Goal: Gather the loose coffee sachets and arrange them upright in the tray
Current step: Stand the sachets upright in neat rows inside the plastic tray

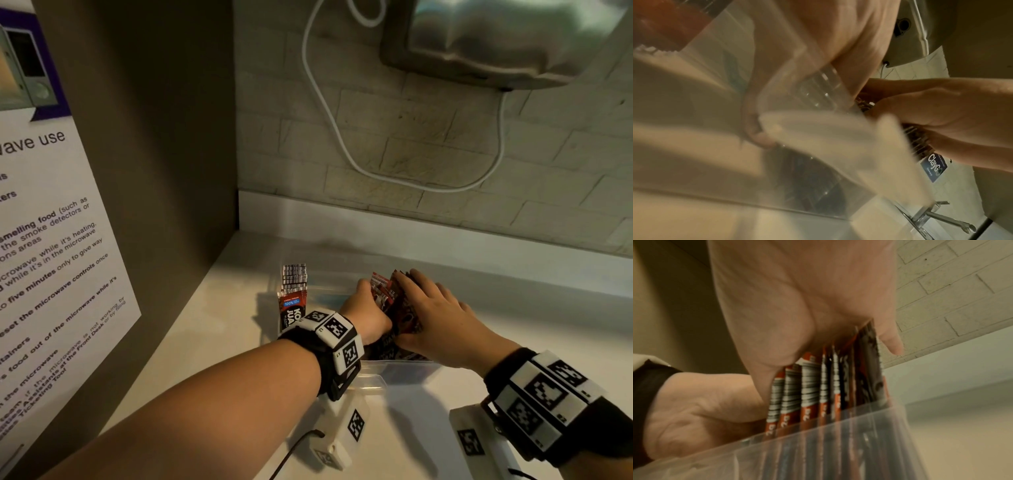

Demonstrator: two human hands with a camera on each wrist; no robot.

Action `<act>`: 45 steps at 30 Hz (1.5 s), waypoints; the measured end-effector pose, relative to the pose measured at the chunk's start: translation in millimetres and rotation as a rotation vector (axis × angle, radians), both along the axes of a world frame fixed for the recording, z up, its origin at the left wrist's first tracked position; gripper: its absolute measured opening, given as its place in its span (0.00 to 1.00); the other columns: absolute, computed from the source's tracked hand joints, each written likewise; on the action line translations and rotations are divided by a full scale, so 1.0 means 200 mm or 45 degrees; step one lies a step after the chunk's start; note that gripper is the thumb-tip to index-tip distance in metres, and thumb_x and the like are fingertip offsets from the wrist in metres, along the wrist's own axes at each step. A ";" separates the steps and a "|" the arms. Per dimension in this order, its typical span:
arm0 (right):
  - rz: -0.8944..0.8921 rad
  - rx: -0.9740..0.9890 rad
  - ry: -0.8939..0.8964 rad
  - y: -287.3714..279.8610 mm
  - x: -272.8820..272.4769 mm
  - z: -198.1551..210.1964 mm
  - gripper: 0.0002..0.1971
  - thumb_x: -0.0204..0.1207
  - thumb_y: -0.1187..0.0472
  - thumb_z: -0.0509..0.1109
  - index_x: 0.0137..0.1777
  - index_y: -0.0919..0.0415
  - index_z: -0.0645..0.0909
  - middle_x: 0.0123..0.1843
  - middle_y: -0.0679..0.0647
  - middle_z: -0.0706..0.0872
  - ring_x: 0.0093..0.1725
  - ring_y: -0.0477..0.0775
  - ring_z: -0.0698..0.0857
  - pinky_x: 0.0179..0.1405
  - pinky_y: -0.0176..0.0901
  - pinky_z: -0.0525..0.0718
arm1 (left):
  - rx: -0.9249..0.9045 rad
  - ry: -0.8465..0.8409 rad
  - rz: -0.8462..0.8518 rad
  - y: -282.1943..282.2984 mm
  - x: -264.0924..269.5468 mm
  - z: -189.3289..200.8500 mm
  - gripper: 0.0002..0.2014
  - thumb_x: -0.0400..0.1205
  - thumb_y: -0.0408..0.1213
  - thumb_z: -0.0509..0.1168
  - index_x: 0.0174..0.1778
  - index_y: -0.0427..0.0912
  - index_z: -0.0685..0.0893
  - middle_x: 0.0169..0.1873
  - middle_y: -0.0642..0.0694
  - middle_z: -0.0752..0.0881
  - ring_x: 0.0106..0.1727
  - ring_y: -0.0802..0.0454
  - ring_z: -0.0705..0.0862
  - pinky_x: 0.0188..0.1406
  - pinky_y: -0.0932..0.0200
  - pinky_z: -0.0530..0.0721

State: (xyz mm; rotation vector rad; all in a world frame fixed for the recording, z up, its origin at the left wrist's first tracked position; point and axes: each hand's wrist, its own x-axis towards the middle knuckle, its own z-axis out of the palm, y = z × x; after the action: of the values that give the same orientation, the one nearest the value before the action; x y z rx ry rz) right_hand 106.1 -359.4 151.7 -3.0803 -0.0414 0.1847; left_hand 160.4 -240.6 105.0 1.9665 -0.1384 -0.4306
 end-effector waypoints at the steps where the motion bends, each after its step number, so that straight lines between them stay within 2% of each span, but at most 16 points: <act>1: -0.001 0.001 0.000 0.00 0.00 0.00 0.49 0.72 0.42 0.69 0.84 0.44 0.38 0.86 0.47 0.44 0.82 0.60 0.54 0.77 0.64 0.64 | -0.011 -0.002 0.002 0.00 0.00 0.00 0.29 0.77 0.28 0.68 0.71 0.45 0.65 0.60 0.40 0.81 0.62 0.40 0.81 0.65 0.42 0.81; 5: -0.008 0.007 -0.007 0.00 0.00 0.00 0.49 0.72 0.42 0.69 0.83 0.44 0.38 0.85 0.47 0.45 0.82 0.60 0.55 0.77 0.64 0.64 | -0.089 -0.058 0.044 -0.01 0.00 0.00 0.28 0.77 0.27 0.66 0.72 0.49 0.67 0.59 0.40 0.83 0.59 0.41 0.83 0.61 0.44 0.84; 7: -0.010 0.013 -0.007 0.00 0.00 0.00 0.49 0.72 0.43 0.69 0.84 0.44 0.38 0.85 0.47 0.45 0.82 0.60 0.55 0.77 0.63 0.64 | -0.112 -0.110 0.028 -0.01 0.00 0.00 0.28 0.77 0.26 0.64 0.71 0.52 0.69 0.59 0.42 0.84 0.58 0.43 0.84 0.57 0.50 0.84; 9: -0.010 0.022 -0.009 0.00 0.00 0.00 0.49 0.72 0.43 0.69 0.84 0.45 0.38 0.85 0.47 0.45 0.82 0.60 0.56 0.77 0.63 0.65 | -0.107 -0.136 0.006 -0.01 0.00 0.00 0.25 0.78 0.27 0.63 0.70 0.51 0.72 0.57 0.44 0.85 0.56 0.46 0.84 0.52 0.55 0.82; 13: -0.015 0.045 -0.016 0.00 -0.01 0.00 0.50 0.72 0.44 0.70 0.84 0.46 0.38 0.85 0.48 0.46 0.82 0.60 0.56 0.77 0.63 0.65 | -0.097 -0.136 0.031 -0.02 -0.01 0.01 0.22 0.79 0.28 0.64 0.67 0.48 0.73 0.57 0.43 0.85 0.56 0.44 0.84 0.55 0.52 0.84; 17: -0.020 0.054 -0.017 0.01 0.00 0.01 0.50 0.72 0.45 0.70 0.84 0.46 0.39 0.85 0.48 0.46 0.82 0.60 0.56 0.77 0.62 0.64 | 0.028 -0.162 0.062 -0.03 -0.01 0.00 0.23 0.80 0.33 0.64 0.71 0.47 0.70 0.65 0.40 0.73 0.59 0.39 0.81 0.57 0.54 0.81; 19: -0.028 0.063 -0.019 0.01 0.00 0.01 0.50 0.71 0.44 0.71 0.84 0.46 0.40 0.85 0.48 0.46 0.82 0.60 0.56 0.77 0.63 0.64 | 0.089 -0.178 0.083 -0.04 -0.01 0.00 0.24 0.81 0.34 0.64 0.73 0.46 0.69 0.66 0.38 0.70 0.62 0.37 0.80 0.61 0.52 0.80; 21: -0.034 0.067 -0.018 0.01 -0.01 0.01 0.50 0.71 0.44 0.71 0.84 0.47 0.40 0.86 0.49 0.45 0.83 0.60 0.55 0.77 0.63 0.64 | 0.082 -0.178 0.100 -0.04 -0.01 -0.01 0.23 0.81 0.34 0.63 0.73 0.45 0.70 0.66 0.38 0.73 0.63 0.37 0.80 0.64 0.49 0.80; 25: -0.040 0.082 -0.019 0.01 -0.02 0.01 0.50 0.72 0.45 0.71 0.84 0.47 0.39 0.86 0.50 0.46 0.83 0.61 0.55 0.78 0.63 0.64 | -0.014 -0.167 0.153 -0.04 -0.01 -0.01 0.19 0.81 0.33 0.62 0.69 0.43 0.72 0.62 0.39 0.81 0.61 0.40 0.82 0.61 0.48 0.82; 30: -0.051 0.102 -0.013 0.01 -0.01 0.02 0.51 0.71 0.46 0.71 0.84 0.47 0.39 0.86 0.50 0.45 0.83 0.61 0.55 0.78 0.63 0.64 | -0.047 -0.161 0.208 0.00 0.01 -0.01 0.19 0.79 0.36 0.64 0.66 0.43 0.75 0.62 0.41 0.81 0.60 0.42 0.82 0.61 0.48 0.83; 34: -0.057 0.155 -0.020 0.00 0.00 0.00 0.51 0.70 0.47 0.72 0.84 0.46 0.39 0.85 0.51 0.47 0.81 0.63 0.59 0.75 0.63 0.69 | -0.131 -0.030 0.214 0.03 0.01 -0.01 0.15 0.77 0.37 0.65 0.61 0.44 0.80 0.55 0.43 0.85 0.56 0.44 0.84 0.57 0.51 0.84; 37: -0.066 0.261 -0.020 -0.01 0.01 -0.01 0.52 0.70 0.48 0.74 0.84 0.47 0.41 0.84 0.52 0.50 0.79 0.65 0.63 0.73 0.58 0.74 | -0.302 0.165 0.161 0.01 -0.02 0.01 0.20 0.68 0.36 0.64 0.57 0.47 0.81 0.52 0.42 0.87 0.56 0.41 0.85 0.60 0.44 0.85; 39: -0.068 0.353 -0.038 -0.02 0.01 -0.01 0.52 0.69 0.47 0.75 0.84 0.47 0.43 0.83 0.53 0.52 0.77 0.64 0.66 0.73 0.56 0.74 | -0.395 0.243 0.141 -0.02 -0.04 0.01 0.21 0.64 0.36 0.64 0.54 0.48 0.81 0.51 0.42 0.87 0.55 0.40 0.86 0.59 0.42 0.85; 43: -0.079 0.537 -0.071 -0.03 0.01 0.00 0.50 0.70 0.52 0.77 0.85 0.51 0.47 0.82 0.52 0.56 0.76 0.55 0.68 0.68 0.40 0.76 | -0.468 0.256 0.131 -0.07 -0.06 0.01 0.22 0.63 0.39 0.64 0.55 0.49 0.79 0.52 0.41 0.87 0.54 0.40 0.87 0.57 0.41 0.86; 45: -0.081 0.556 -0.064 -0.05 0.01 0.01 0.50 0.70 0.54 0.77 0.85 0.50 0.48 0.82 0.51 0.56 0.76 0.54 0.68 0.67 0.39 0.76 | -0.464 0.252 0.132 -0.08 -0.06 0.01 0.22 0.66 0.38 0.65 0.57 0.48 0.79 0.52 0.41 0.87 0.55 0.40 0.87 0.58 0.41 0.86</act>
State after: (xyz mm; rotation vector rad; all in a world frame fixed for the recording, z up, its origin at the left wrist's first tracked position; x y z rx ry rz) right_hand 107.8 -368.5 153.4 -2.6458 0.0129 0.0815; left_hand 148.3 -256.8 106.9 1.5571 0.0120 -0.4925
